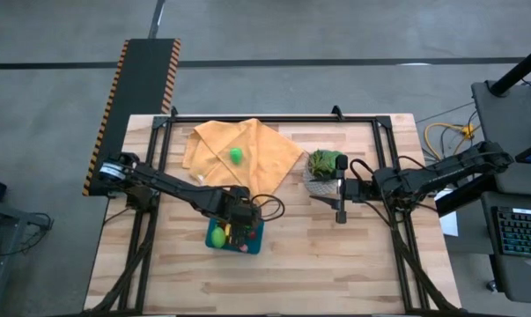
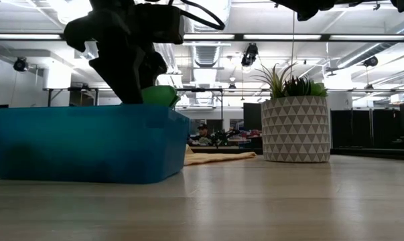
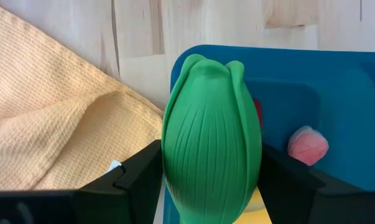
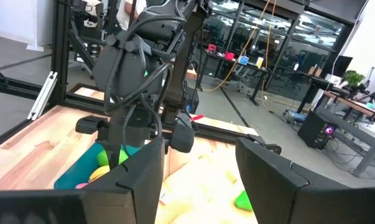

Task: Pick and placing Produce into tupperware
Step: Put the corncob into the blue bin

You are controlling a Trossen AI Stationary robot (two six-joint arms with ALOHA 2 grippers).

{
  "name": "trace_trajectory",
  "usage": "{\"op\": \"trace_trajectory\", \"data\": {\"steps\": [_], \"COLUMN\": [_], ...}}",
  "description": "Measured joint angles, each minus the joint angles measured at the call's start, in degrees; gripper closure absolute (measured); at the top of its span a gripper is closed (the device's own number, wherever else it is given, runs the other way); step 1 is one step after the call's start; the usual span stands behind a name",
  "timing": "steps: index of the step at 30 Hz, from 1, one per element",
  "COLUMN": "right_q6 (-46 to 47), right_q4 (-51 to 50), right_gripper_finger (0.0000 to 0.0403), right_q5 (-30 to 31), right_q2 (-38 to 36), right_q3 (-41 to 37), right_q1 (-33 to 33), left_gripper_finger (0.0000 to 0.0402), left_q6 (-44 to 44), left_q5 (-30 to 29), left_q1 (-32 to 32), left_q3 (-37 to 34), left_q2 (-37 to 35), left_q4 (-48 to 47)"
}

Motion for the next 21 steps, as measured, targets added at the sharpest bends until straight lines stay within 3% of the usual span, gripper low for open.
{"op": "trace_trajectory", "data": {"steps": [21], "right_q6": [0.0], "right_q4": [-0.2], "right_gripper_finger": [0.0211], "right_q5": [0.0], "right_q2": [0.0], "right_q3": [0.0], "right_q1": [0.0], "left_gripper_finger": [0.0194], "left_q6": [-1.6], "left_q5": [-1.6], "left_q1": [-3.4], "left_q3": [0.0], "left_q2": [0.0], "left_q4": [-1.5]}}
